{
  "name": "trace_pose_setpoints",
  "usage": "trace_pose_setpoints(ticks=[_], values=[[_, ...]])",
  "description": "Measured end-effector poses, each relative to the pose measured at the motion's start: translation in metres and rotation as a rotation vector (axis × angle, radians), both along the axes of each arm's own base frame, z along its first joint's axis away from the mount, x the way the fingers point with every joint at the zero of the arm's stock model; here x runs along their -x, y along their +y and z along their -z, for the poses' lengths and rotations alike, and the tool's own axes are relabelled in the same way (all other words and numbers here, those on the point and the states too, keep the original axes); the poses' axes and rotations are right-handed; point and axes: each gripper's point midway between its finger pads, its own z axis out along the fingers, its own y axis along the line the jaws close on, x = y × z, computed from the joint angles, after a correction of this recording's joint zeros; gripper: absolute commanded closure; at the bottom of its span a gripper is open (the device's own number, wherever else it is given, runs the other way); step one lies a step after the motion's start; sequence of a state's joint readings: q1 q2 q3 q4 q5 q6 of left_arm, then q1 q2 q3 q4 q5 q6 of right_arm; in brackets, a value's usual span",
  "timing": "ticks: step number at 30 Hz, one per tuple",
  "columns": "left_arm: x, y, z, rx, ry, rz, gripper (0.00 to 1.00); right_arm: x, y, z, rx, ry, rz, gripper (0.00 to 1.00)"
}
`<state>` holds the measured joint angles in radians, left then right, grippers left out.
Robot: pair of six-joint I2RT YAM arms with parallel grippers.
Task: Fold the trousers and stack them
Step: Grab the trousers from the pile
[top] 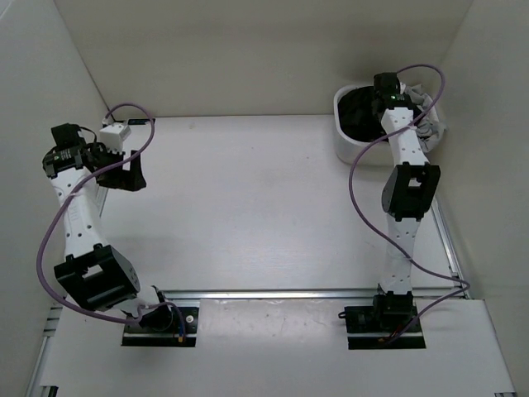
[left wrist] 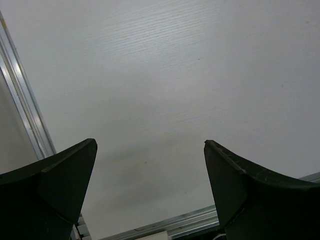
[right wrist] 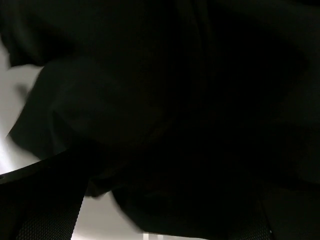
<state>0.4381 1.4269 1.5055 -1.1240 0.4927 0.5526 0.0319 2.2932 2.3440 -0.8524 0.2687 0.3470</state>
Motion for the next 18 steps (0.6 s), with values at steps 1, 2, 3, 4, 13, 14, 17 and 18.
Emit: trace_pose_setpoints(ticks=[1, 2, 3, 4, 13, 14, 17, 18], values=[[-0.002, 0.0, 0.003, -0.004, 0.009, 0.001, 0.0, -0.006, -0.002, 0.013, 0.009, 0.008, 0.014, 0.11], [-0.003, -0.001, 0.007, -0.005, 0.017, -0.001, 0.0, -0.012, -0.004, 0.022, 0.016, 0.009, 0.025, 0.36], [-0.002, -0.002, 0.01, -0.004, 0.025, -0.002, 0.0, -0.015, -0.007, 0.028, 0.029, 0.01, 0.033, 0.5], [-0.002, -0.003, 0.015, -0.004, 0.03, 0.0, 0.0, -0.018, -0.01, 0.031, 0.04, 0.005, 0.049, 0.62], [0.007, 0.001, 0.037, -0.016, 0.093, -0.025, 0.0, -0.03, -0.012, -0.051, 0.079, -0.229, 0.102, 1.0], [0.007, 0.002, 0.037, -0.021, 0.093, -0.028, 0.0, -0.03, -0.008, -0.069, 0.082, -0.268, 0.093, 1.0], [0.004, 0.004, 0.036, -0.03, 0.082, -0.032, 0.0, -0.026, 0.013, -0.129, 0.091, -0.397, 0.044, 1.0], [0.003, 0.005, 0.036, -0.03, 0.079, -0.034, 0.0, -0.022, 0.025, -0.152, 0.092, -0.45, 0.012, 1.0]])
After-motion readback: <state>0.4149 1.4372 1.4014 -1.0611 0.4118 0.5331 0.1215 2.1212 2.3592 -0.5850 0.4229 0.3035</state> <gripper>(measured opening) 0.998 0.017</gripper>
